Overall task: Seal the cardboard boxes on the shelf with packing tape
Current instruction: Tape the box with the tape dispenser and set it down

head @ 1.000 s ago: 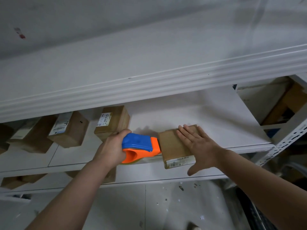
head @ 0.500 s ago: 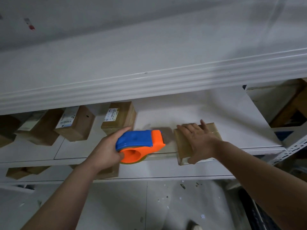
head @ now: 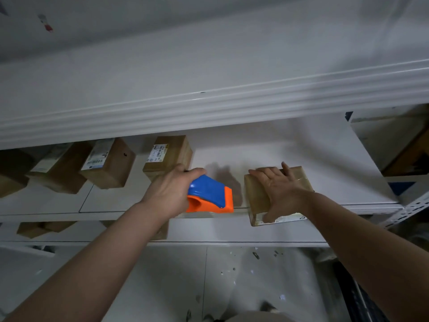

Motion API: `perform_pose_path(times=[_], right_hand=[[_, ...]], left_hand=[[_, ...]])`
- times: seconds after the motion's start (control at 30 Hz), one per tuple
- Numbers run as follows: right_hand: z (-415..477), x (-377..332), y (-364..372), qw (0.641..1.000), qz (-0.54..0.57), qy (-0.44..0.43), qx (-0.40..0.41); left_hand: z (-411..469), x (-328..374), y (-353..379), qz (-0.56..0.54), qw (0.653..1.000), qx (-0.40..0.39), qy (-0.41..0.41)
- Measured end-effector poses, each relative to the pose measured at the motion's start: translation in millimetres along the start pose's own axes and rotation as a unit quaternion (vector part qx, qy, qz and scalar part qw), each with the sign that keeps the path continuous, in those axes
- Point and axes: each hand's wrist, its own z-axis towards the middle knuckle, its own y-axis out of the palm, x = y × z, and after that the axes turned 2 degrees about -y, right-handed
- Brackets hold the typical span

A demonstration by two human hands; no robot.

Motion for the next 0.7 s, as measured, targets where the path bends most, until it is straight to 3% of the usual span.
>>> perform_pose_path(times=[0.17, 0.33, 0.37, 0.47, 0.57, 0.63, 0.7], right_hand=[[-4.2, -8.0, 6.0, 0.999, -0.011, 0.023, 0.03], [-13.8, -14.1, 12.9, 0.997, -0.019, 0.033, 0.06], [-15.2, -14.6, 14.3, 0.997, -0.02, 0.032, 0.068], [-16.2, -16.1, 13.1, 0.997, -0.009, 0.034, 0.07], [-14.6, -16.3, 9.5, 0.997, -0.001, 0.044, 0.07], [-13.7, -16.4, 10.8, 0.996, -0.006, 0.052, 0.07], [-13.4, -16.7, 12.9, 0.996, -0.004, 0.06, 0.071]], left_hand=[[19.1, 59.7, -0.7, 0.18, 0.983, 0.044, 0.009], [30.3, 69.9, 2.2, 0.279, 0.959, -0.003, -0.041], [30.6, 60.5, 2.5, 0.25, 0.966, -0.014, -0.064], [32.3, 34.0, 2.5, 0.007, 0.991, -0.003, -0.136], [43.8, 28.7, 16.6, -0.211, 0.971, -0.02, -0.112], [53.8, 29.6, 38.6, -0.268, 0.956, -0.033, -0.115], [58.8, 30.8, 62.5, -0.249, 0.96, -0.005, -0.129]])
